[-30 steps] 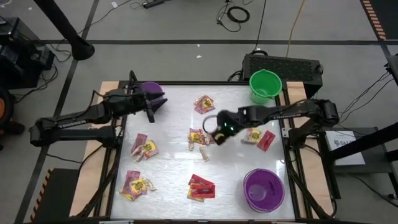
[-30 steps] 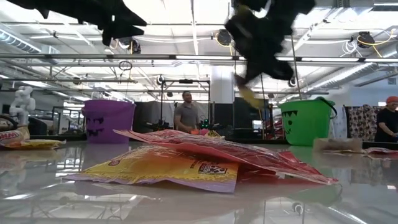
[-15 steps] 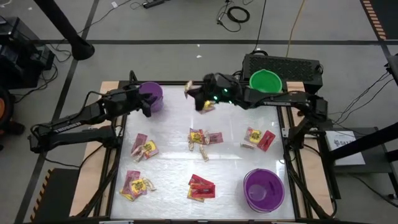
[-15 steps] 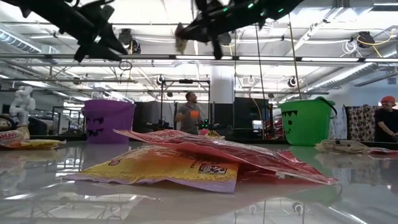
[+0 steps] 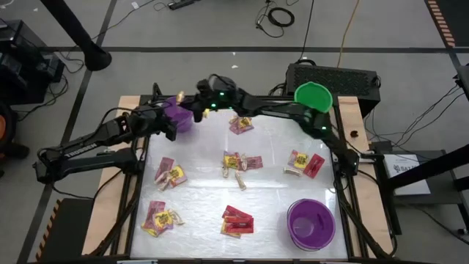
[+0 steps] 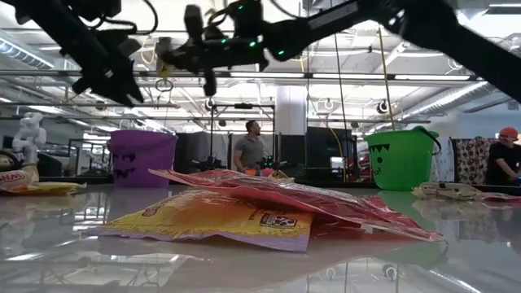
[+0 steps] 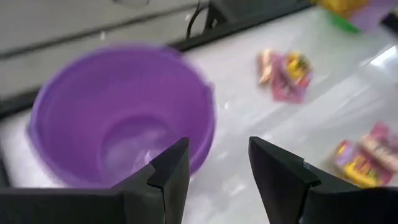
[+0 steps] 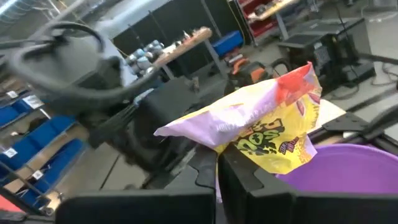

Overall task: Sort candy by brand, put in halloween buckets
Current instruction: Put the yellow candy into the top violet bucket

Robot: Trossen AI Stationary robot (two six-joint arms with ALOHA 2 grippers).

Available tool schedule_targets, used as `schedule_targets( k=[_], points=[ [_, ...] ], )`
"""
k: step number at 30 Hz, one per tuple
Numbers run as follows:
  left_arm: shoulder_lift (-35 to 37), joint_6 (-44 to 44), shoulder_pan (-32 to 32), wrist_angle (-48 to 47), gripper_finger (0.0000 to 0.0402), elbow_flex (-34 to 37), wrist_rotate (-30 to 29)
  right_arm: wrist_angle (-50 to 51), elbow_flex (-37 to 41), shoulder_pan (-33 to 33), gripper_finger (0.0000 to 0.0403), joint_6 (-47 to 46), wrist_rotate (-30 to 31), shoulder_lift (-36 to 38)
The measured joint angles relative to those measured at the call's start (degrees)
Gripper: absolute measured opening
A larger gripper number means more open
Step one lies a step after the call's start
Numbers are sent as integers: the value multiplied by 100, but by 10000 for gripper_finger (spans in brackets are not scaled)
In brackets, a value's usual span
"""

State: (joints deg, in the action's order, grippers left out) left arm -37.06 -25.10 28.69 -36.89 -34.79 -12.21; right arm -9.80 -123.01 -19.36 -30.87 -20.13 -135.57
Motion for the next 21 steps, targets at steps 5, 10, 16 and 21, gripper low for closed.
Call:
schedule_targets(
  k=[5, 10, 16, 21],
  points=[
    [2, -306, 26, -382, 170, 0, 315, 314, -1010, -62, 0, -24, -236, -753],
    [0, -454, 26, -403, 170, 0, 832, 554, -1140, -67, 0, -136, -237, -1045],
    [0, -697, 22, -413, 170, 1, 1177, 1191, -1140, -85, 13, 49, 16, -1082],
    [1, -912, 22, -390, 170, 2, 1187, 1354, -1140, -163, 41, 187, 222, -1085]
  ],
)
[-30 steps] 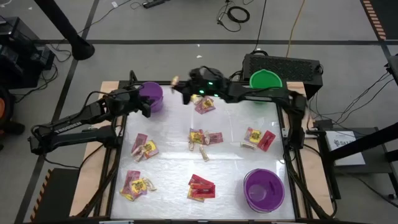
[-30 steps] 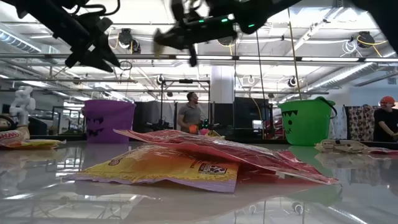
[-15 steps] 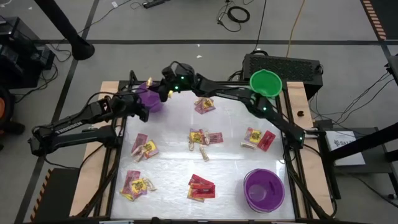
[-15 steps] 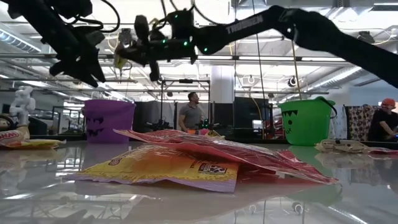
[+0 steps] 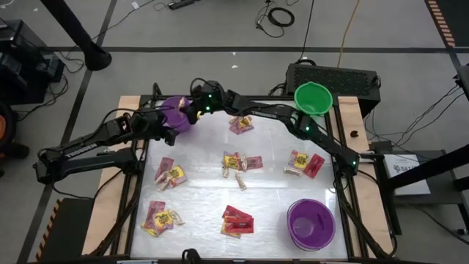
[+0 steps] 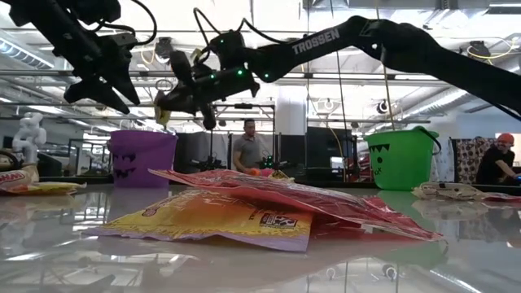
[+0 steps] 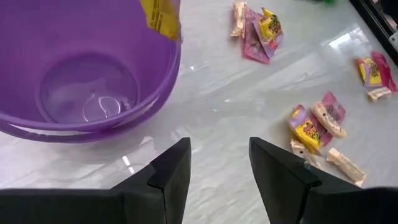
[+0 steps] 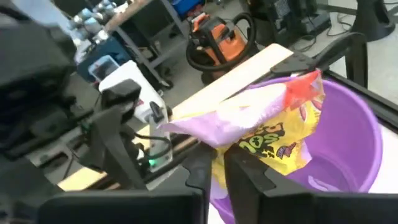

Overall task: Sort candy by brand, put in halloween buckets
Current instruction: Put the yellow candy into the top violet bucket

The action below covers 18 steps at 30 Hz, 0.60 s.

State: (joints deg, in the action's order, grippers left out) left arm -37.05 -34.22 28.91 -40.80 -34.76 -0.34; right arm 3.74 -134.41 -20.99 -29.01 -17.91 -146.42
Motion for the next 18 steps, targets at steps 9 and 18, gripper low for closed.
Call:
schedule_targets(
  k=[9, 18],
  points=[
    [1, -111, 1, 0, 170, 0, 4, 499, 0, -92, 109, -34, -54, 3],
    [-1, -144, 1, 22, 170, 0, 0, 473, 0, -152, 152, 131, -508, 113]
  ],
)
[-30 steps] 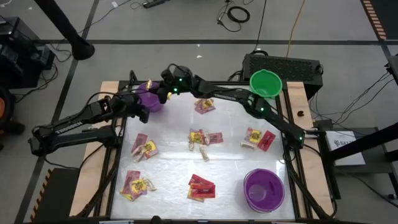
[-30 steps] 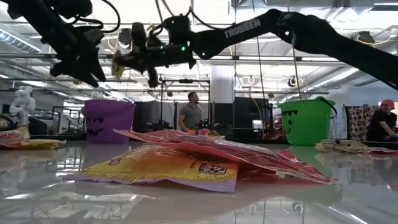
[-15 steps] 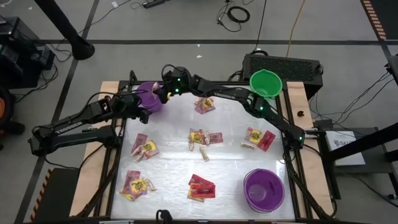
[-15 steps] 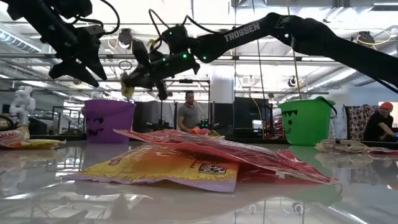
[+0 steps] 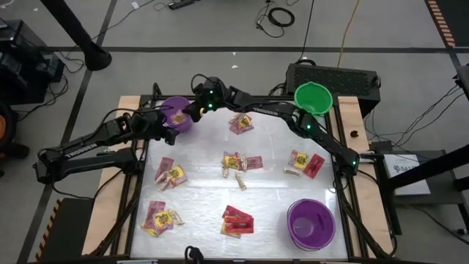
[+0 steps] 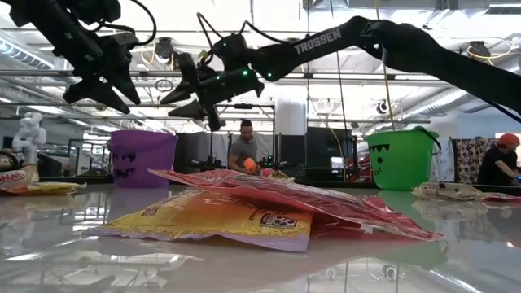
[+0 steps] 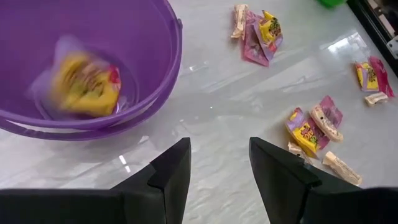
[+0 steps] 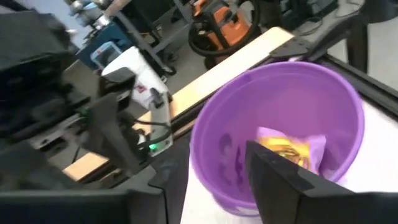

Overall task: Sort candy by brand, put in halloween buckets
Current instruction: Put the yellow candy into the top violet bucket

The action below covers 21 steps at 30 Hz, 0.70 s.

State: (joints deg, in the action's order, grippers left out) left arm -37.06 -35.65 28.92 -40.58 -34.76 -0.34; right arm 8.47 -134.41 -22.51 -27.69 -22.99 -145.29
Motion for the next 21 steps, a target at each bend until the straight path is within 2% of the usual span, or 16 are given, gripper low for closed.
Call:
schedule_targets(
  k=[3, 7, 15, 21],
  points=[
    [0, 69, -1, 7, 170, 0, -2, 298, 0, -106, 155, 70, -496, 158],
    [0, 462, -3, 250, 170, 4, -8, 1626, 0, -310, 153, 545, -877, 510],
    [-6, 1549, -8, 1544, 170, 4, 39, 5148, 0, -270, 143, 1682, -773, 1181],
    [-7, 2219, -7, 2273, 170, 4, 50, 6791, 2, 167, 139, 2343, 80, 1286]
  ],
)
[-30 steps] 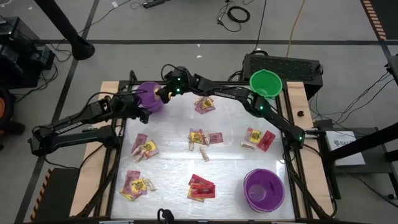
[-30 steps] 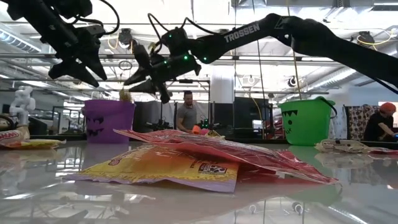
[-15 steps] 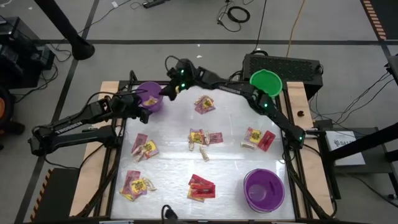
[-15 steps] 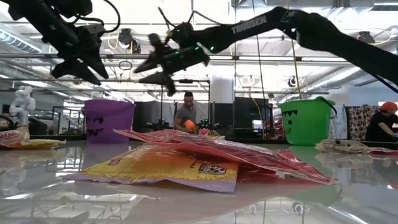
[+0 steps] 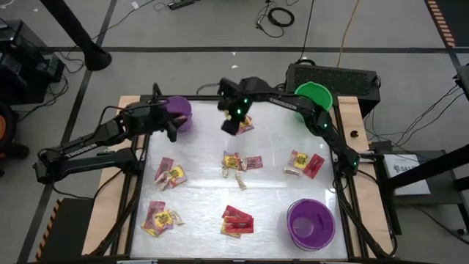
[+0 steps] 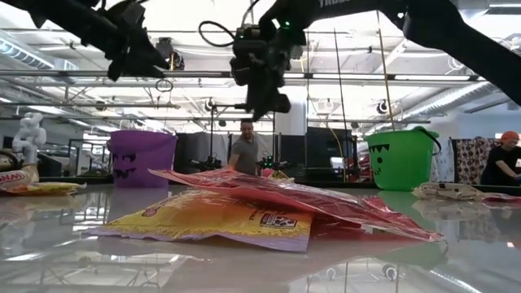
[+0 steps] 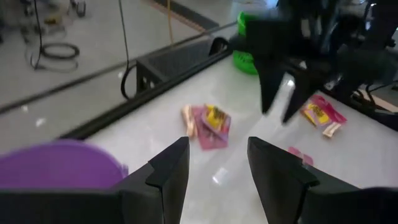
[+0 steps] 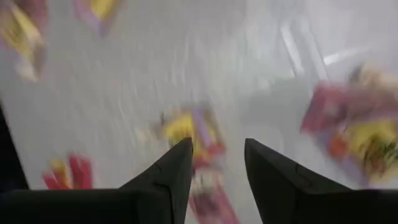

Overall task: Sort candy by brand, put in halloween buckets
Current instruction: Put the yellow candy into the top violet bucket

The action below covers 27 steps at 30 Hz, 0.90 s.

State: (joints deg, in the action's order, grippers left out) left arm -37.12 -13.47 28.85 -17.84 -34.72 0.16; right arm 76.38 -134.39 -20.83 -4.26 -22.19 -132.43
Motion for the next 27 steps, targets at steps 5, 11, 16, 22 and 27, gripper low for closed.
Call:
schedule_targets(
  k=[5, 11, 16, 22, 27],
  points=[
    [-41, 306, 1, 159, 170, 0, 2, 661, 115, 506, 139, 376, 420, 3],
    [-257, 352, 1, 150, 170, 0, 7, 1382, 122, 875, 139, 75, 1077, -7],
    [-505, 347, 1, 199, 170, 0, 290, 1362, 469, 1087, 139, -80, 1204, 189],
    [-674, 336, -6, 309, 170, -2, 648, 1254, 2044, 1053, 139, -728, 1890, 1206],
    [-698, 336, -10, 501, 170, -2, 654, 167, 4372, 863, 139, -1708, 1990, 2479]
  ],
)
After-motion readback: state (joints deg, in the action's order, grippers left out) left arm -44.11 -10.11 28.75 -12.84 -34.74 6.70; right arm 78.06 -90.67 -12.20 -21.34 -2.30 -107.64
